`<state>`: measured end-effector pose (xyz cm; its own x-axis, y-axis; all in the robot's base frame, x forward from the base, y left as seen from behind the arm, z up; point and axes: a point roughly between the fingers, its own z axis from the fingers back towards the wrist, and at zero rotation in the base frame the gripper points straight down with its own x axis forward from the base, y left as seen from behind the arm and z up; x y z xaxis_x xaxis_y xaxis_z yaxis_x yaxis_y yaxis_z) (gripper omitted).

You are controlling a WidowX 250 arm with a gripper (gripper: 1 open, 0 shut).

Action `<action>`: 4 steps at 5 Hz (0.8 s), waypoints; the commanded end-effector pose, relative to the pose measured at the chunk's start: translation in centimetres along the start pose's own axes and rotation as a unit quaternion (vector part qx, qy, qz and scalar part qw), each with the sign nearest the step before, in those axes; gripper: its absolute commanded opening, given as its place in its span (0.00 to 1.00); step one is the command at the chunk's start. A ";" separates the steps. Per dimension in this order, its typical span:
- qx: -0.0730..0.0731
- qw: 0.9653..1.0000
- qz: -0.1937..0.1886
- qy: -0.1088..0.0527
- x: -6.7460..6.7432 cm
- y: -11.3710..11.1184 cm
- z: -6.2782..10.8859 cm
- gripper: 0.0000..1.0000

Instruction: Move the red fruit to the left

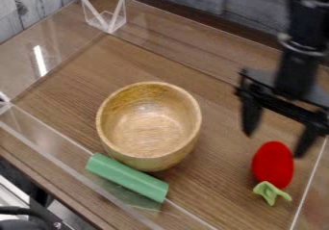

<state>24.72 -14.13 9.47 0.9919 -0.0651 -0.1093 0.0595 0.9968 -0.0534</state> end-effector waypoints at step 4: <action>-0.003 0.997 0.078 -0.028 0.6 -0.5 1.8 1.00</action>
<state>24.85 -13.97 8.99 0.9859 0.1050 -0.1304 -0.1063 0.9943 -0.0033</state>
